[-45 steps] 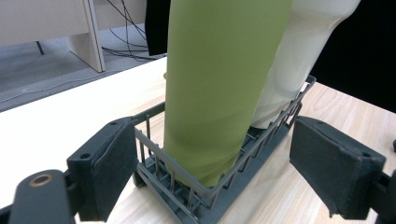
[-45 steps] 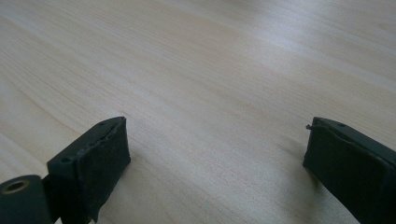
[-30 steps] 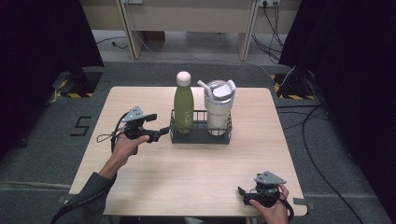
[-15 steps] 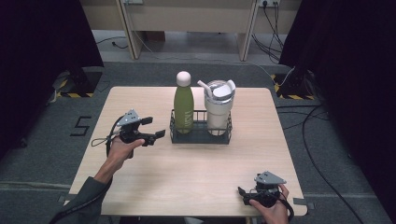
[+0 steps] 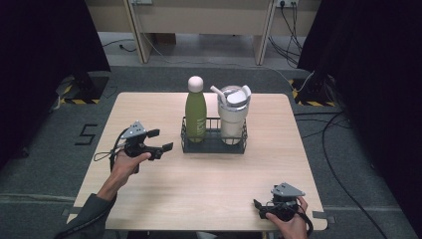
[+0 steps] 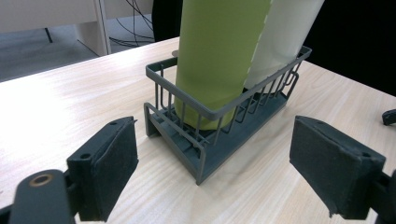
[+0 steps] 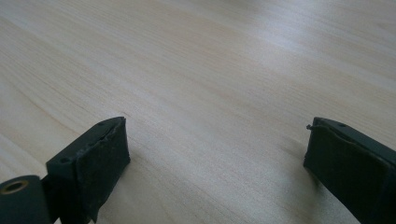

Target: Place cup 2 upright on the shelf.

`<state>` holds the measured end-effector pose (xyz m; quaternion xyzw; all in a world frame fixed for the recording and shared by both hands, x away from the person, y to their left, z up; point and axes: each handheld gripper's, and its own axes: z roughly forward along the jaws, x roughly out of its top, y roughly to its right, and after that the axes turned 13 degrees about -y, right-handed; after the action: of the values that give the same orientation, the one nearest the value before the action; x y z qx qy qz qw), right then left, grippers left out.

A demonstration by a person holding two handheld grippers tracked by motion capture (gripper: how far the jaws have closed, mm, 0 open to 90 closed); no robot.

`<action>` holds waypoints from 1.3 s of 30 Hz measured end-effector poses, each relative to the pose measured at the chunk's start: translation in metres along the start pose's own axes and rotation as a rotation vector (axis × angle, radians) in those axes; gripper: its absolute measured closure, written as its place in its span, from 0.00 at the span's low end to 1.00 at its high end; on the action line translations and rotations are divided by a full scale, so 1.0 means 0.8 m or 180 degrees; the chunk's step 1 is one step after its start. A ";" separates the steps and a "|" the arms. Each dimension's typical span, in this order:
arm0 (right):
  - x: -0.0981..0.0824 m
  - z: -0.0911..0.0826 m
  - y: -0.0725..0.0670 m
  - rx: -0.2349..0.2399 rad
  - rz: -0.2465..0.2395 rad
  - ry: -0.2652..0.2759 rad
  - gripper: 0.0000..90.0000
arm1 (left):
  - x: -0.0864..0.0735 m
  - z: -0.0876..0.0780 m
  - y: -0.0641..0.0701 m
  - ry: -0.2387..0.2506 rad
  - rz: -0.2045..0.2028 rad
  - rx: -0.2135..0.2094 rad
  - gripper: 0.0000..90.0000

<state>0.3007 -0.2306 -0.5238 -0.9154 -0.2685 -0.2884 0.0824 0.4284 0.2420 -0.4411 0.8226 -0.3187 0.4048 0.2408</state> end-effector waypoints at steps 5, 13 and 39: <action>0.000 0.000 0.000 -0.0001 0.0000 0.0001 0.07 | -0.008 -0.002 0.003 -0.0025 0.0002 -0.0035 0.16; 0.000 0.000 0.000 0.0000 0.0002 0.0001 0.07 | -0.015 -0.011 0.005 -0.0021 0.0005 -0.0016 0.16; 0.000 0.000 0.000 -0.0006 -0.0007 0.0006 0.07 | -0.045 -0.012 0.031 -0.0083 0.0084 -0.0133 0.16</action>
<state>0.3010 -0.2305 -0.5239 -0.9149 -0.2691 -0.2897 0.0815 0.3889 0.2427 -0.4617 0.8183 -0.3410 0.3904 0.2483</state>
